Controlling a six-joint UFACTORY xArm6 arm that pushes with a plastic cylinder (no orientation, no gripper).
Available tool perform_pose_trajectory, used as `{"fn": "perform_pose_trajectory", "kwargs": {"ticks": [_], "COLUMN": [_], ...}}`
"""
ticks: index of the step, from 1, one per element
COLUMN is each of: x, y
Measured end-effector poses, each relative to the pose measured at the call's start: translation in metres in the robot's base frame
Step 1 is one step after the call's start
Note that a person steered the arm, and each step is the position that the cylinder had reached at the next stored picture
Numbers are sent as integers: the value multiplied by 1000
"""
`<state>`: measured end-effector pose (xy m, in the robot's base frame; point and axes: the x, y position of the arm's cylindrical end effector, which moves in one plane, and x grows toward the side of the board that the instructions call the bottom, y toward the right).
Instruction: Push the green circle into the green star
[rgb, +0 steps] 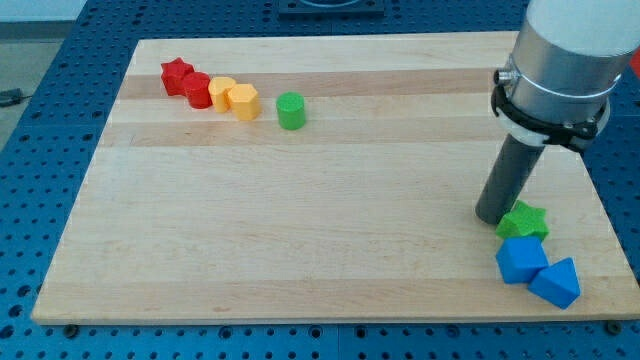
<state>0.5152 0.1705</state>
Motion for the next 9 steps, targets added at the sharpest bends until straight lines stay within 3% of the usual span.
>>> {"fn": "perform_pose_trajectory", "kwargs": {"ticks": [2, 3, 5, 7, 9], "x": [-43, -99, -215, -190, -142], "y": [-40, -46, -178, -255, -238]}}
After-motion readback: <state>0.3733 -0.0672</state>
